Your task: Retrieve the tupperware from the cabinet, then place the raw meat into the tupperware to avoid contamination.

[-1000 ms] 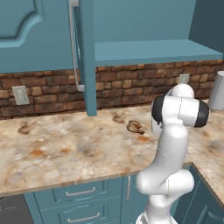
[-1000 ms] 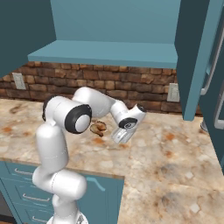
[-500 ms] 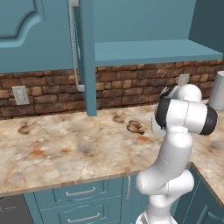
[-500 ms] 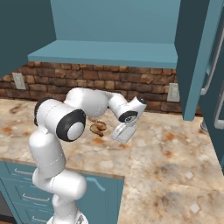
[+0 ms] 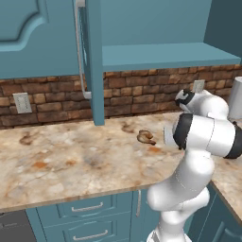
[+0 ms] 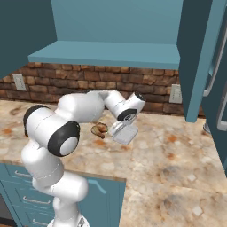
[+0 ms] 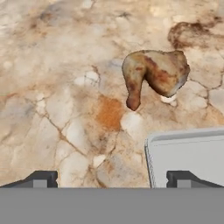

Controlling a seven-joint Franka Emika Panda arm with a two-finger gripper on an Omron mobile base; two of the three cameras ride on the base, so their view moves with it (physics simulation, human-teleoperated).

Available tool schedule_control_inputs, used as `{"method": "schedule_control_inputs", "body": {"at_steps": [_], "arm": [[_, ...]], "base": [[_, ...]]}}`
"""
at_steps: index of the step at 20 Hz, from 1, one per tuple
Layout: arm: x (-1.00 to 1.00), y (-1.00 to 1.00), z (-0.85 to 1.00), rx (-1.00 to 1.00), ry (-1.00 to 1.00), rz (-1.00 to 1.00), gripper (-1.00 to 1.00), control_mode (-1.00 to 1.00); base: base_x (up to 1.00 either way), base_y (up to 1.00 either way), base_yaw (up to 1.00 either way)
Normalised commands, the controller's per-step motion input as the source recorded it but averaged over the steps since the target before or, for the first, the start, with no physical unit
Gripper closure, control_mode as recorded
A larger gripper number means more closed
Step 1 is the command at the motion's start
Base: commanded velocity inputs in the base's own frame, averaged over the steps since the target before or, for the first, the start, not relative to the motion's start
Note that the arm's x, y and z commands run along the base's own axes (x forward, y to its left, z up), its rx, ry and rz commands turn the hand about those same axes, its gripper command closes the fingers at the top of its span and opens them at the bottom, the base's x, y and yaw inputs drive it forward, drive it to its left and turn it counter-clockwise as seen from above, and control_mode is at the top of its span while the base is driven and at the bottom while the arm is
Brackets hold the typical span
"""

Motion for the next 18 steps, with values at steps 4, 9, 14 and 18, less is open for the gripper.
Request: {"method": "schedule_control_inputs", "body": {"at_steps": [4,9,14,18], "arm": [[-0.31,0.25,0.21,0.00,0.08,-0.14,-1.00,-1.00],[-0.31,0.30,0.15,0.00,0.14,-0.17,-1.00,-1.00],[-0.32,0.34,0.10,-0.01,0.14,-0.20,-1.00,-1.00],[-0.30,0.39,0.05,-0.04,0.10,-0.21,-1.00,-1.00]], "base": [[0.00,0.00,0.00],[0.00,0.00,0.00],[0.00,0.00,0.00],[0.00,0.00,0.00]]}}
